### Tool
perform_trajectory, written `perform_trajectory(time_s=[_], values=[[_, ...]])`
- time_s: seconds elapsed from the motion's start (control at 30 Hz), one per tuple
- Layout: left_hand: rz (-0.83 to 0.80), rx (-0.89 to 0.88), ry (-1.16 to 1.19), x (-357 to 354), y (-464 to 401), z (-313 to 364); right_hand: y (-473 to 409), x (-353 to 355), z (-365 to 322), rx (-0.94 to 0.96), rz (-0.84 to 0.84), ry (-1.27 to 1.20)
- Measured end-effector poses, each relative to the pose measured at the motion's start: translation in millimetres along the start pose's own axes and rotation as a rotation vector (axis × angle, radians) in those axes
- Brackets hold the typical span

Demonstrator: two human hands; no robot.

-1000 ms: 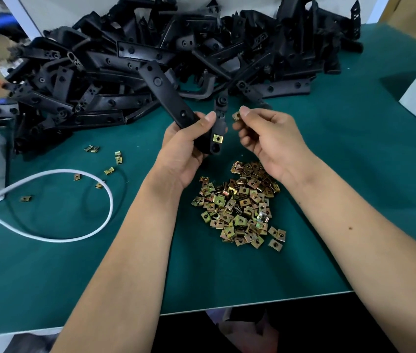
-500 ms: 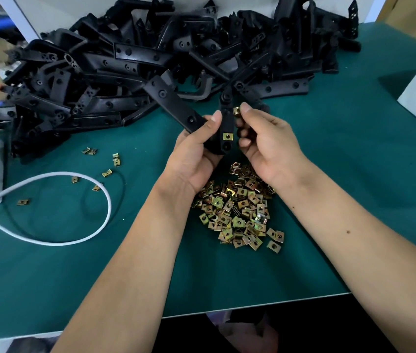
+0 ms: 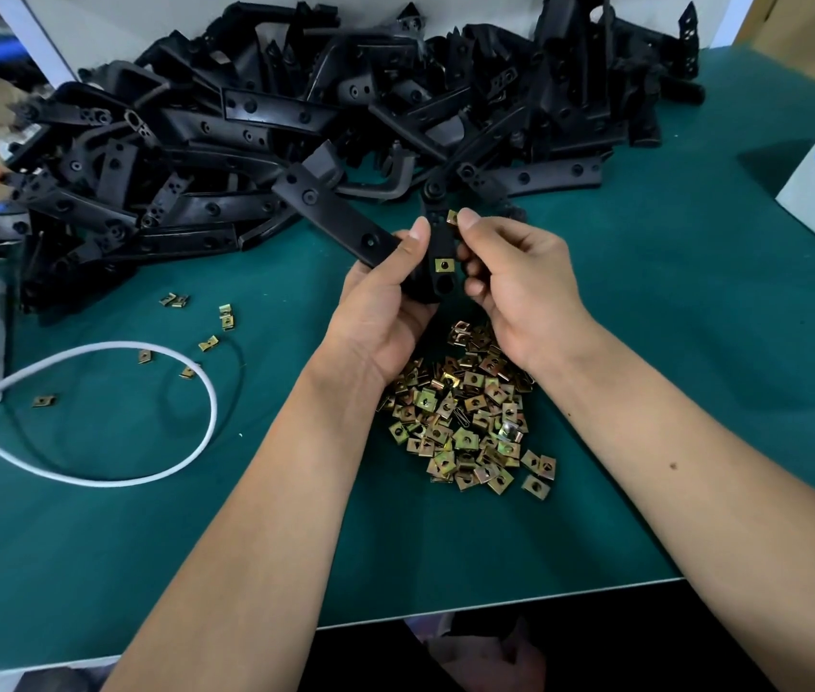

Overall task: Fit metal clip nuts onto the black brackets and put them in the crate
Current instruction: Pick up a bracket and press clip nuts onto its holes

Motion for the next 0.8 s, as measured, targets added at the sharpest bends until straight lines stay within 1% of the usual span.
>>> perform_trajectory(time_s=[0.13,0.37,0.5,0.6,0.7,0.8], values=[[0.029,0.027,0.005,5,-1,-1,-3,-1,-5,0.035,-0.037,0.044],[0.048,0.036,-0.055,11,-1,3,-5,-3,-17,0.170,-0.098,0.278],[0.065,0.041,-0.116,15,-1,4,-8,-1,-15,0.136,-0.127,0.318],[0.042,0.071,-0.102,13,-1,2,-9,-1,-14,0.104,-0.161,0.304],[0.042,0.084,-0.156,13,-1,1,-9,1,-15,0.107,-0.171,0.335],[0.032,0.074,-0.191,11,-1,1,-9,0,-13,0.098,-0.178,0.310]])
Point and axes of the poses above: each hand's wrist, its own y-axis away from the middle knuckle, its own x-axis out of the back of the hand, z = x × y, the point moved 10 cm from there along -y, towards the middle knuckle, and after that the axes turned 6 degrees about -y, right-handed, at the moved point
